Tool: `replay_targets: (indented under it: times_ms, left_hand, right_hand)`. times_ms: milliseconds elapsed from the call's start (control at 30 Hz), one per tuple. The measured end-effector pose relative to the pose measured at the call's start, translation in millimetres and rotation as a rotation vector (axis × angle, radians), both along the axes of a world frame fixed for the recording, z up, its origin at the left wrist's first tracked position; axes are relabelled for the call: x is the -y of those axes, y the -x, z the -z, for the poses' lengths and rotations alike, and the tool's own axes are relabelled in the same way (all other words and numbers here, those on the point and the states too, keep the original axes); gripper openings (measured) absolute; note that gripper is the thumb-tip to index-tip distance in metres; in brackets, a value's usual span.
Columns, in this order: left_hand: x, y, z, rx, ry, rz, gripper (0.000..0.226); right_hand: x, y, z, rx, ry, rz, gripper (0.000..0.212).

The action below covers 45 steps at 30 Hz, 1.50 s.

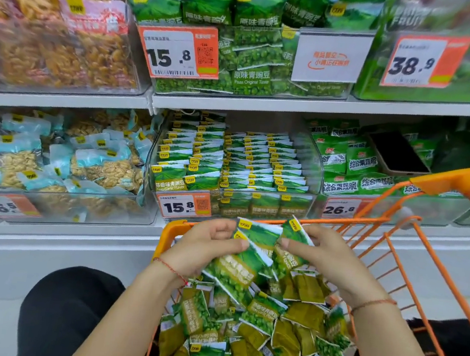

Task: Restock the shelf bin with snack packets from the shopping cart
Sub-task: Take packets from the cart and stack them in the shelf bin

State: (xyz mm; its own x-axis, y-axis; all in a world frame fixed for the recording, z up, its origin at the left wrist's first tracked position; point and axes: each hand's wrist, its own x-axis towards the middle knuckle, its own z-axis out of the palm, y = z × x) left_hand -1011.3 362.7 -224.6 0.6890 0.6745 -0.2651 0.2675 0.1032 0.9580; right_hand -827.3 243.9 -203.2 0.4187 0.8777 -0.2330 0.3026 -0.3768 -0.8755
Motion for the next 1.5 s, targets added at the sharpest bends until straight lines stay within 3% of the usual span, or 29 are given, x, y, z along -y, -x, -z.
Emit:
replay_targets:
  times_ms: [67, 167, 233, 367, 467, 533, 633, 667, 700, 800, 967, 1033, 1167, 1367, 1433, 1500]
  left_hand:
    - [5.3, -4.8, -5.4, 0.11, 0.082, -0.089, 0.082]
    - [12.9, -16.1, -10.7, 0.142, 0.059, -0.159, 0.041]
    - [15.5, -22.5, -13.7, 0.133, 0.004, -0.197, 0.025]
    - [19.0, -26.2, -19.0, 0.152, -0.105, -0.268, 0.036]
    - [25.2, -27.3, -20.7, 0.189, -0.179, -0.387, 0.039]
    - [28.4, -27.3, -18.7, 0.196, -0.216, -0.443, 0.037]
    - [29.6, -26.8, -18.0, 0.149, -0.267, -0.421, 0.028]
    - [29.5, -26.8, -18.7, 0.132, -0.283, -0.399, 0.025]
    - [30.0, -26.6, -20.1, 0.124, -0.3, -0.379, 0.024]
    - [31.3, -26.4, -28.0, 0.116, -0.366, -0.328, 0.025]
    - [33.7, -26.6, -31.5, 0.121, -0.439, -0.452, 0.042]
    - [32.9, -26.3, -31.4, 0.202, -0.332, -0.567, 0.05]
    - [32.9, -34.3, -32.5, 0.348, -0.067, -0.665, 0.045]
    - [40.1, -49.9, -29.3, 0.367, -0.125, -0.81, 0.038]
    - [41.1, -51.0, -27.9, 0.36, -0.162, -0.836, 0.036]
    - [43.0, -50.1, -25.7, 0.345, -0.199, -0.842, 0.033]
  right_hand:
    - [0.1, 6.3, -0.7, -0.227, -0.094, 0.111, 0.02]
    - [-2.6, 15.8, 0.2, -0.486, -0.128, 0.207, 0.024]
    - [-5.4, 20.2, 1.3, -0.62, -0.172, 0.253, 0.029]
    - [-5.9, 24.0, -3.4, -0.995, -0.292, 0.259, 0.022]
    - [-6.3, 27.3, -1.9, -1.166, -0.369, 0.204, 0.013]
    - [-7.7, 29.6, 0.5, -1.131, -0.375, 0.221, 0.023]
    - [-9.8, 30.9, 0.9, -0.975, -0.319, 0.286, 0.072]
    - [-9.1, 31.6, 1.4, -0.918, -0.301, 0.281, 0.078]
    - [-8.2, 32.6, 0.3, -0.862, -0.296, 0.259, 0.073]
    - [-4.1, 38.6, -5.7, -0.67, -0.321, 0.156, 0.03]
    - [-3.3, 40.3, -6.3, -0.665, -0.348, 0.21, 0.005]
    - [-4.2, 40.7, -2.8, -0.657, -0.308, 0.238, 0.005]
    - [-7.1, 45.9, 6.5, -0.673, -0.269, 0.191, 0.02]
    - [-11.6, 52.1, 2.0, -1.038, -0.303, 0.136, 0.018]
    - [-11.0, 50.4, 2.9, -1.049, -0.323, 0.083, 0.027]
    - [-10.4, 51.1, 4.0, -1.012, -0.362, 0.026, 0.02]
